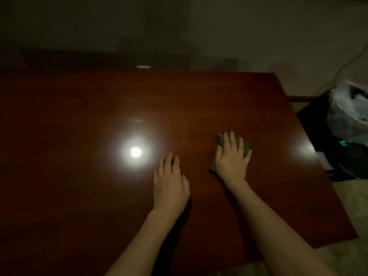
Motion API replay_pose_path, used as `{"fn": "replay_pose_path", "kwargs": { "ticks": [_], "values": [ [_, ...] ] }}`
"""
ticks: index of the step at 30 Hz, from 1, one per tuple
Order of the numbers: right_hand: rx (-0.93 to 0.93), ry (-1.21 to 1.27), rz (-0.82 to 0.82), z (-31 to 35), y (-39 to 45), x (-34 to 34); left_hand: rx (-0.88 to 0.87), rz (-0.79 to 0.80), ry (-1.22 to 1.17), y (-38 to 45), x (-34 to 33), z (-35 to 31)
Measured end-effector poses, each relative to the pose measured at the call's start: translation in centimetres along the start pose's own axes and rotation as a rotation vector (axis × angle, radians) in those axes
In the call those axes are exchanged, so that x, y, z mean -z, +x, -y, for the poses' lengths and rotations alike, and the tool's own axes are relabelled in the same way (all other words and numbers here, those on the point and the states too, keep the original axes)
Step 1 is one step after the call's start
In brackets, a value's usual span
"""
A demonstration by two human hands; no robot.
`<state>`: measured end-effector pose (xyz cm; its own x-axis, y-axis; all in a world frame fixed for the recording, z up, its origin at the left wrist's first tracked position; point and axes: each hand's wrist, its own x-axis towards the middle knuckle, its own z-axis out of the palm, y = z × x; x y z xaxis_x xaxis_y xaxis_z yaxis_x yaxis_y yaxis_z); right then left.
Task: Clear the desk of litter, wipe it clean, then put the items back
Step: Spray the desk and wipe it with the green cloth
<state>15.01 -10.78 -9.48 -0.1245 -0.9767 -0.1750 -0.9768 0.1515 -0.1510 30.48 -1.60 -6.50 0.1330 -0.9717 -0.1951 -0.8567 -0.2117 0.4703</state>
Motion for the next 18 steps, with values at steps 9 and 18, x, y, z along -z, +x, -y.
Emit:
{"fn": "replay_pose_path", "kwargs": {
  "ticks": [9, 18],
  "values": [
    [0.480, -0.056, 0.114, 36.7, -12.2, -8.0, 0.375, -0.231, -0.012, -8.3, 13.4, 29.1],
    [0.731, -0.039, 0.146, 58.9, -22.1, -13.3, 0.644, -0.340, -0.072, -17.4, 20.9, 47.0]
  ]
}}
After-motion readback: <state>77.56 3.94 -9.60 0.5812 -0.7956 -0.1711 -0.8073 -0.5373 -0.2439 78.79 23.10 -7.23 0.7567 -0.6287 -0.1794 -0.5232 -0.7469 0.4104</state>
